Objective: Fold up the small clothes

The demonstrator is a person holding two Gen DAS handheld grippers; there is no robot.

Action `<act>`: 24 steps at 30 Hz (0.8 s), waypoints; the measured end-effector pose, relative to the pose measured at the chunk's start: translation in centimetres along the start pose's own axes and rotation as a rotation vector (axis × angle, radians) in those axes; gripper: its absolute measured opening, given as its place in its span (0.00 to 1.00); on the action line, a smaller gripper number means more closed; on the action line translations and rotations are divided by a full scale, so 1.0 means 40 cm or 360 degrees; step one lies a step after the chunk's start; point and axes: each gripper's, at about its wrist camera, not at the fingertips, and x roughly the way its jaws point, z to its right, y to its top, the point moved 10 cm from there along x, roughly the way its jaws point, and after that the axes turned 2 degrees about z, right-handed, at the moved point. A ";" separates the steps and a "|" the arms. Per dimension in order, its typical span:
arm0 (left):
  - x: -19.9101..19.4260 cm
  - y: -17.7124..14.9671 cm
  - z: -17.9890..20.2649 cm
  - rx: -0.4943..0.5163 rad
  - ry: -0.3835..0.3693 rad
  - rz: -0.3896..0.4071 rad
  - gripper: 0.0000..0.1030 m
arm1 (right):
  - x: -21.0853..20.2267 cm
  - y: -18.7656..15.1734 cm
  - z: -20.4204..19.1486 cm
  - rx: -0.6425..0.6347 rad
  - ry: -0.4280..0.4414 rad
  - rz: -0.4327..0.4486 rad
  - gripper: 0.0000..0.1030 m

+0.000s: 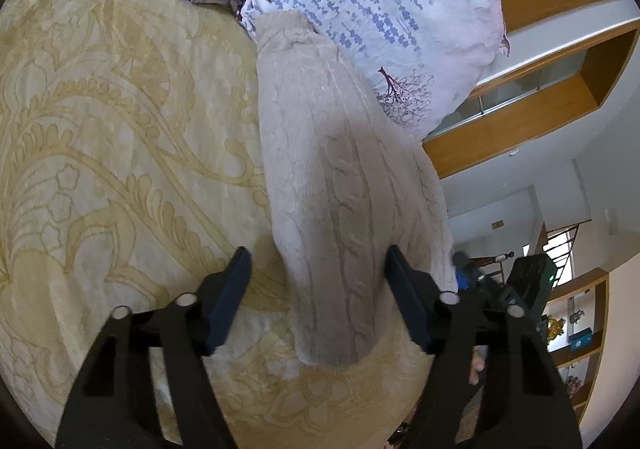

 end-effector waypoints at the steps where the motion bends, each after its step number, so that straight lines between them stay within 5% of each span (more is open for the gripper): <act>1: 0.001 -0.003 0.004 -0.0006 -0.0023 0.0000 0.50 | 0.005 -0.006 0.001 -0.0007 0.0003 -0.0013 0.40; 2: 0.002 -0.005 0.008 -0.0006 -0.0038 -0.0003 0.39 | 0.013 -0.012 0.002 -0.0021 -0.0004 -0.0025 0.25; 8: -0.011 -0.025 0.030 0.0091 -0.0027 0.0041 0.16 | -0.043 0.015 -0.019 -0.0082 0.0008 0.0147 0.12; 19: -0.022 -0.102 0.028 0.0099 -0.0081 0.0036 0.15 | -0.001 -0.023 0.059 -0.0009 -0.0138 0.0073 0.12; 24: -0.032 -0.088 0.029 0.0002 -0.0130 -0.0013 0.33 | -0.015 -0.011 0.052 0.0013 -0.0117 0.0042 0.23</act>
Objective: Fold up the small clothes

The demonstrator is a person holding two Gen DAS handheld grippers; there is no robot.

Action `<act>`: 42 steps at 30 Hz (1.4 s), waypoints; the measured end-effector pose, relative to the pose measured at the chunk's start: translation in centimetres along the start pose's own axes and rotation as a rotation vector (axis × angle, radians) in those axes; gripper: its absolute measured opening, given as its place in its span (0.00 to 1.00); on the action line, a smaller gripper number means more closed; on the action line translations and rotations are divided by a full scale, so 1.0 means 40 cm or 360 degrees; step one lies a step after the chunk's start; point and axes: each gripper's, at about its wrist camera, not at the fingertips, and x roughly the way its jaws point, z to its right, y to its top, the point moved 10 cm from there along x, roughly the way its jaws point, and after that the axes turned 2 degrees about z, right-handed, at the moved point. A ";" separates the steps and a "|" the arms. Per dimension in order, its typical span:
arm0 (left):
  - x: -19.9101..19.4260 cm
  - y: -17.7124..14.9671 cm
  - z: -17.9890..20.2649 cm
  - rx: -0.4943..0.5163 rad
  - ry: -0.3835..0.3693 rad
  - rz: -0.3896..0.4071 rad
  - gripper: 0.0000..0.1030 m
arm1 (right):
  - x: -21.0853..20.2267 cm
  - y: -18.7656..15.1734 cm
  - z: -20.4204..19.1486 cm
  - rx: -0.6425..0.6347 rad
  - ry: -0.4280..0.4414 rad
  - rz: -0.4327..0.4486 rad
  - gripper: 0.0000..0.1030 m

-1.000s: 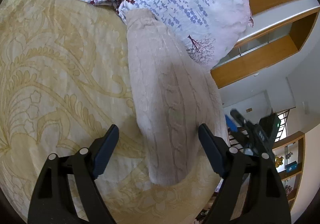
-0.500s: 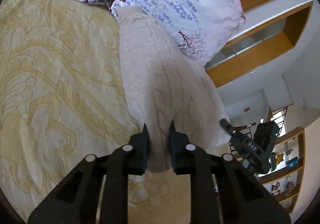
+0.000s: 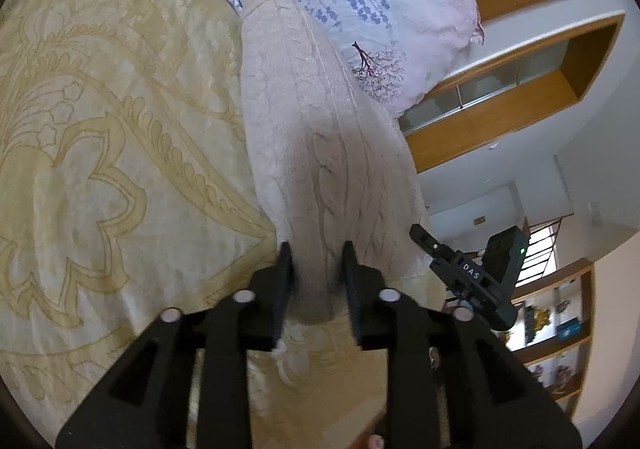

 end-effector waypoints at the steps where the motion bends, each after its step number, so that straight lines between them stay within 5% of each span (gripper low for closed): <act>1: -0.003 0.005 0.005 -0.0005 -0.0010 -0.0003 0.47 | -0.006 0.012 0.000 0.0030 0.0020 0.0013 0.32; 2: -0.006 0.014 0.011 -0.0003 -0.0015 0.0004 0.59 | -0.009 0.025 -0.002 0.0059 0.0051 0.0032 0.40; 7: -0.013 0.096 0.041 0.0086 0.0076 0.0078 0.78 | 0.029 0.091 -0.008 0.0221 0.0164 0.0022 0.44; 11: 0.019 0.141 0.029 0.0104 0.0195 0.0052 0.79 | 0.093 0.107 -0.021 0.0257 0.0177 -0.0056 0.42; 12: 0.028 0.149 0.022 0.0094 0.0216 0.0041 0.79 | 0.106 0.104 -0.027 0.0235 0.0162 -0.0074 0.35; 13: 0.035 0.153 0.018 0.0086 0.0231 0.0033 0.79 | 0.116 0.101 -0.038 0.0188 0.0142 -0.0080 0.14; 16: 0.048 0.156 0.001 0.0045 0.0248 0.0019 0.79 | 0.084 0.128 -0.070 0.0028 0.0087 0.0066 0.11; 19: 0.055 0.159 -0.008 0.0040 0.0267 0.0021 0.79 | 0.064 0.148 -0.050 0.0005 -0.0003 0.0154 0.10; 24: 0.071 0.164 -0.011 0.0049 0.0281 0.0014 0.80 | 0.130 0.113 0.019 0.0029 -0.0155 0.0030 0.10; 30: 0.090 0.171 0.002 0.0100 0.0331 0.0029 0.81 | 0.138 0.116 0.022 -0.0001 -0.0243 0.0038 0.15; 32: 0.087 0.172 0.004 0.0118 0.0351 0.0040 0.81 | 0.100 0.125 0.013 -0.0021 -0.0257 0.0104 0.28; 36: 0.082 0.174 0.005 0.0175 0.0409 0.0062 0.83 | 0.028 0.139 -0.036 -0.0110 -0.0216 0.0268 0.29; 42: 0.085 0.178 0.015 0.0333 0.0577 0.0116 0.88 | 0.073 0.094 -0.098 -0.0357 -0.0260 0.0110 0.29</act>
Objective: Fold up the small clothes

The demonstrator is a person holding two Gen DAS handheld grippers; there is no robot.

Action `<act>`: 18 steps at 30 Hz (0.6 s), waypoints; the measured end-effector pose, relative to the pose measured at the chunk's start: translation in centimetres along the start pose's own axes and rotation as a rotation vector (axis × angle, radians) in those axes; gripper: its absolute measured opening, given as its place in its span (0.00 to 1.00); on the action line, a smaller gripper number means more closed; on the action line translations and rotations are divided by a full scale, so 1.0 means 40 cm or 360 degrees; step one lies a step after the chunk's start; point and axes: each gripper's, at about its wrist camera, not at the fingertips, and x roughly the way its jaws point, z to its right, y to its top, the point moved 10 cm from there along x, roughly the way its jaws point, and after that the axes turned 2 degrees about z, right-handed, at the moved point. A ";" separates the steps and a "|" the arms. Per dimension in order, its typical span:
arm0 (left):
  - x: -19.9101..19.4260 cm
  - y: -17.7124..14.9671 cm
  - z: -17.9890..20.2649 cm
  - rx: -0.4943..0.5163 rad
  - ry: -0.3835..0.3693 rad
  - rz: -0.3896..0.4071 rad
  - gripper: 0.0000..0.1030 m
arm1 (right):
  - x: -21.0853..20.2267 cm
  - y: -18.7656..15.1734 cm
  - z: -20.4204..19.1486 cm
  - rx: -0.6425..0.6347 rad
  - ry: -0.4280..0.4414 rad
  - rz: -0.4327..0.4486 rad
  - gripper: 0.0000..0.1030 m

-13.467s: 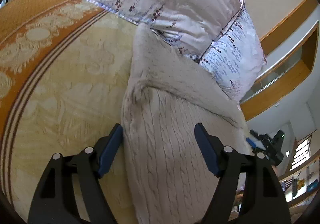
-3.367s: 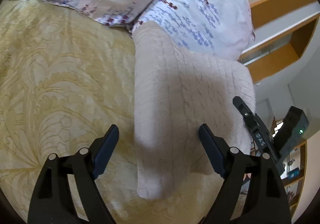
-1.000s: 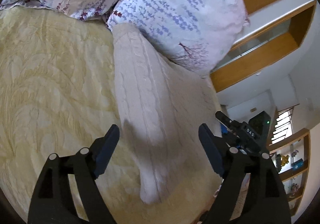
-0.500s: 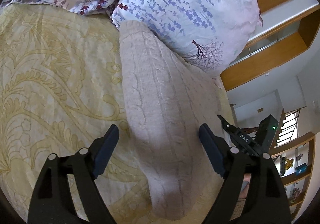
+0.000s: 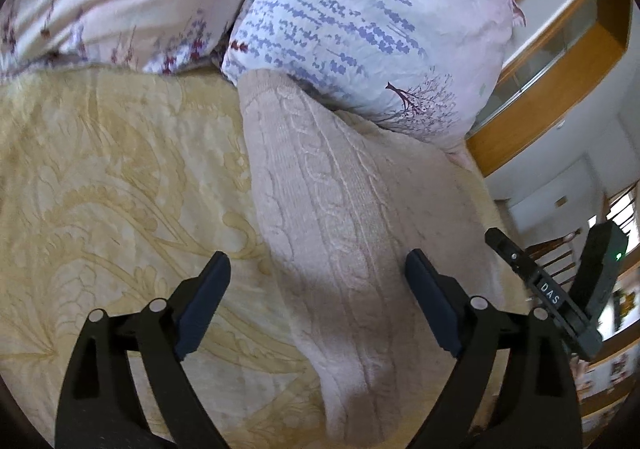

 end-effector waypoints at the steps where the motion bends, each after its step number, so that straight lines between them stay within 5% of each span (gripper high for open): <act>1: 0.001 0.001 0.001 0.0032 0.0036 0.0011 0.89 | 0.028 -0.026 0.002 -0.0027 -0.0041 -0.0095 0.30; 8: 0.007 0.002 0.004 0.0174 0.0175 0.0052 0.92 | 0.036 -0.055 0.019 0.0066 0.0035 -0.0051 0.31; 18: 0.014 -0.010 -0.005 0.0165 0.0180 0.0042 0.92 | 0.000 -0.062 0.030 0.0195 0.0134 -0.0071 0.31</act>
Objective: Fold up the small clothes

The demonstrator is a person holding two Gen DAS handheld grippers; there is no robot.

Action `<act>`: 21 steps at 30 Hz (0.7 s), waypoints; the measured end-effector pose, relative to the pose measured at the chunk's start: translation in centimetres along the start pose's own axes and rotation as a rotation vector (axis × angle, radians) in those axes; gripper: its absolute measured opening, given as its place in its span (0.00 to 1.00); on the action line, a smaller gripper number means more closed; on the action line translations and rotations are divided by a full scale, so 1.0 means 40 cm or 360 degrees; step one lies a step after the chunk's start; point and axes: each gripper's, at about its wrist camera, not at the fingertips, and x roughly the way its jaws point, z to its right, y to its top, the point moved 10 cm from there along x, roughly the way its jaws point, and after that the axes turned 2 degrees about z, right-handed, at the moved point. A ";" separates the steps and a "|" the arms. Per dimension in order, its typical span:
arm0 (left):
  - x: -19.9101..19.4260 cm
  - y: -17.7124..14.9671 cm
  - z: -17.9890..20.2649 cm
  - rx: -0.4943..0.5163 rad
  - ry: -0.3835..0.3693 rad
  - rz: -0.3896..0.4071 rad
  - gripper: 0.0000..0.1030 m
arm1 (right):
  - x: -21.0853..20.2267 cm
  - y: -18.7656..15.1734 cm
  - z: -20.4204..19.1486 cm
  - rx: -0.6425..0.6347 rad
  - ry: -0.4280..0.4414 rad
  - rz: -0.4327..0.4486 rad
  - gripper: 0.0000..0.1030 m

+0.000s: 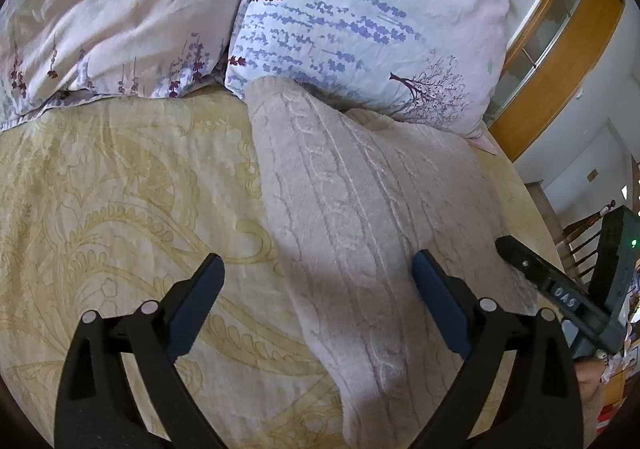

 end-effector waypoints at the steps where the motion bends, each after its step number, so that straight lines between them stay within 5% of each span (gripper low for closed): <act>1: 0.000 0.000 0.000 -0.0002 -0.0002 -0.0003 0.92 | -0.009 0.009 0.007 0.0077 0.0057 -0.0016 0.34; 4: 0.002 0.000 -0.003 -0.0023 -0.0018 -0.0023 0.92 | -0.037 0.045 0.029 0.0248 0.0195 0.0013 0.58; 6: 0.004 0.001 -0.005 -0.0046 -0.0031 -0.0041 0.93 | -0.042 0.065 0.052 0.0284 0.0163 0.0014 0.73; 10: 0.013 0.000 -0.003 -0.0091 -0.0090 -0.0084 0.93 | -0.009 0.084 0.070 0.0374 0.0229 -0.0096 0.73; 16: 0.041 -0.014 0.008 -0.0268 -0.0337 -0.0237 0.93 | 0.056 0.070 0.077 0.0483 0.0333 -0.0248 0.73; 21: 0.046 -0.007 0.017 -0.0327 -0.0447 -0.0238 0.92 | 0.094 0.059 0.070 0.0505 0.0395 -0.0325 0.73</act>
